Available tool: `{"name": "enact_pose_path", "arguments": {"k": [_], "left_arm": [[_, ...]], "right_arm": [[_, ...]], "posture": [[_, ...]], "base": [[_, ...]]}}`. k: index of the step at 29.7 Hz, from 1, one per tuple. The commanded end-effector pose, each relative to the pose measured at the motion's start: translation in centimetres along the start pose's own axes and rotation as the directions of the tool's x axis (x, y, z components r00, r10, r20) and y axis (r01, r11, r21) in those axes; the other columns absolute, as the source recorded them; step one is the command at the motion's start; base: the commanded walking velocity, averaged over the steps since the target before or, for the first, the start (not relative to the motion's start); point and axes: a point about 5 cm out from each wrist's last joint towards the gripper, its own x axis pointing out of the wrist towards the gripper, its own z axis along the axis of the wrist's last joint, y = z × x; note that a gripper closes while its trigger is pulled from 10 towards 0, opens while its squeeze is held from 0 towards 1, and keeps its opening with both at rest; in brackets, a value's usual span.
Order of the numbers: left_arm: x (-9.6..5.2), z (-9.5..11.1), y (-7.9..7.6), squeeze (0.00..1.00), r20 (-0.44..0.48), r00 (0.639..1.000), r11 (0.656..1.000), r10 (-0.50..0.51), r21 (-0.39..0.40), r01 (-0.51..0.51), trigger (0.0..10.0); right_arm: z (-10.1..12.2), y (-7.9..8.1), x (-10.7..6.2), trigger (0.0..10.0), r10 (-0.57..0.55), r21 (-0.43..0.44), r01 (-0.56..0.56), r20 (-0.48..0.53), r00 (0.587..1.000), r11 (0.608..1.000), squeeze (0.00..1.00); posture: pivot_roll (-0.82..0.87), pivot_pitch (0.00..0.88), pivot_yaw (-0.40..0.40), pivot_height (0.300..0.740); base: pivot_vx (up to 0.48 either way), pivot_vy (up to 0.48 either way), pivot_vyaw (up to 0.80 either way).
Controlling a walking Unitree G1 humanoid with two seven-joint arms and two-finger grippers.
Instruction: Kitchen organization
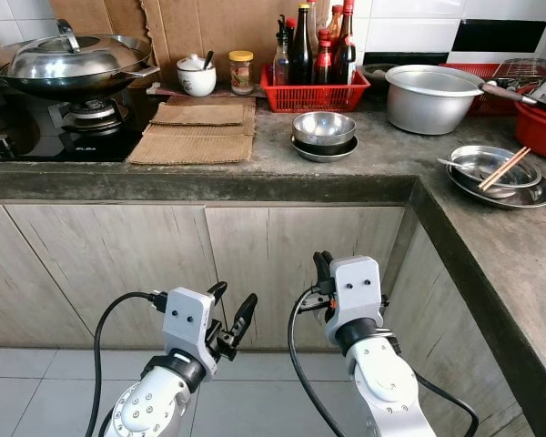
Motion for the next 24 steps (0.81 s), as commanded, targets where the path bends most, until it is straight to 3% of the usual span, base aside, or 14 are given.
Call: {"name": "enact_pose_path", "arguments": {"k": [1,20,22,24], "left_arm": [[0.08,0.48,-0.03,0.00,0.021,1.000,1.000,-0.002,0.005,0.001,10.0],[0.01,0.42,0.07,0.00,0.015,1.000,1.000,0.007,0.001,-0.007,10.0],[0.01,0.45,0.07,0.00,0.016,1.000,1.000,0.007,-0.001,-0.007,10.0],[0.02,0.46,0.09,0.00,0.017,1.000,1.000,0.007,-0.001,-0.007,10.0]], "right_arm": [[0.30,-0.06,0.19,10.0,-0.003,0.011,0.003,0.018,1.000,1.000,0.00],[0.32,0.17,0.23,10.0,-0.003,0.028,0.003,0.017,1.000,1.000,0.00],[0.24,-0.06,0.24,10.0,-0.038,0.104,0.037,0.005,0.999,0.994,0.00],[0.26,-0.17,0.28,10.0,-0.041,0.107,0.040,0.003,0.999,0.993,0.00]], "posture": [[0.00,0.000,-0.045,0.740],[0.00,0.000,-0.047,0.740],[0.00,0.000,-0.047,0.740],[-0.01,0.000,-0.044,0.740]], "base": [[0.000,0.000,0.00],[0.000,0.000,0.00],[0.000,0.000,0.00],[0.000,0.000,0.00]]}}
